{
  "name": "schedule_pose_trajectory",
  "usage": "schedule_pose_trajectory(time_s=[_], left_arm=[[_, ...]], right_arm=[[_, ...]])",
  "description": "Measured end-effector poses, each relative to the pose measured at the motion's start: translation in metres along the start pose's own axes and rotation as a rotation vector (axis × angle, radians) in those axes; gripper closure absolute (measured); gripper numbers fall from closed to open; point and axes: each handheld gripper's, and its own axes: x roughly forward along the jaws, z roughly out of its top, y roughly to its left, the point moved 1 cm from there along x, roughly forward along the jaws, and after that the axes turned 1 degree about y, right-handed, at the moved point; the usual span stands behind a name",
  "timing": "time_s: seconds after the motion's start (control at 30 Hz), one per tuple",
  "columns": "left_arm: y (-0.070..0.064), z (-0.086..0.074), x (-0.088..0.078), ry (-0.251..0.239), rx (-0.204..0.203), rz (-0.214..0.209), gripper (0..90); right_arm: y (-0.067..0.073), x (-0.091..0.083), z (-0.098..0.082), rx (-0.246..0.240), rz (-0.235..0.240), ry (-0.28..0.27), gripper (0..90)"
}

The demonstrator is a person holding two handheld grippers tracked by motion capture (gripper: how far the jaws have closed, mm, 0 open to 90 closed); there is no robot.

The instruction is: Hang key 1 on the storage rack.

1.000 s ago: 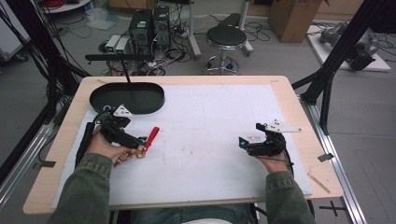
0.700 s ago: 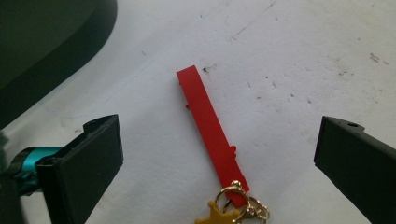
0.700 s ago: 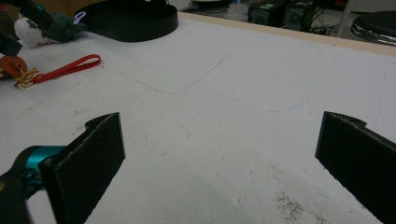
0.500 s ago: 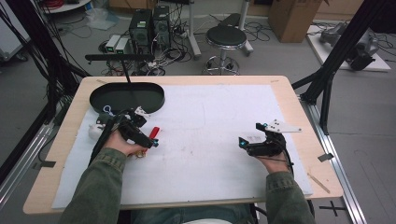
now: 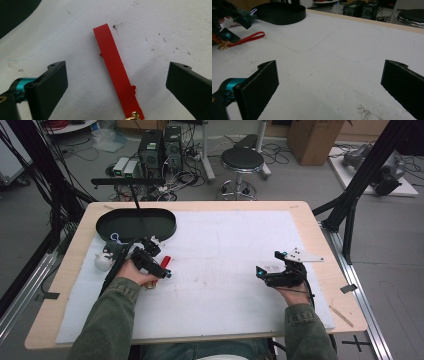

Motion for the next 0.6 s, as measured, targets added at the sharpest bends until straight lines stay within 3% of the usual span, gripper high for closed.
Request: schedule_pose_trajectory(time_s=[0.2,0.47,0.57,0.6], left_arm=[[0.0009,0.0032,0.0052,0.019,-0.049,0.031,19.9],[-0.0023,0.0056,0.0089,0.004,-0.058,0.047,44.8],[-0.0037,0.0063,0.0088,-0.001,-0.064,0.037,56.8],[-0.0047,0.0066,0.0086,-0.008,-0.064,0.047,65.9]], right_arm=[[-0.0003,0.0006,-0.0001,-0.003,-0.005,0.002,0.4],[-0.0004,0.0,-0.0001,-0.003,-0.006,0.0,0.4],[-0.0001,-0.0011,0.0002,0.008,-0.006,-0.005,0.4],[-0.0005,-0.0013,0.0003,0.006,-0.006,-0.008,0.4]])
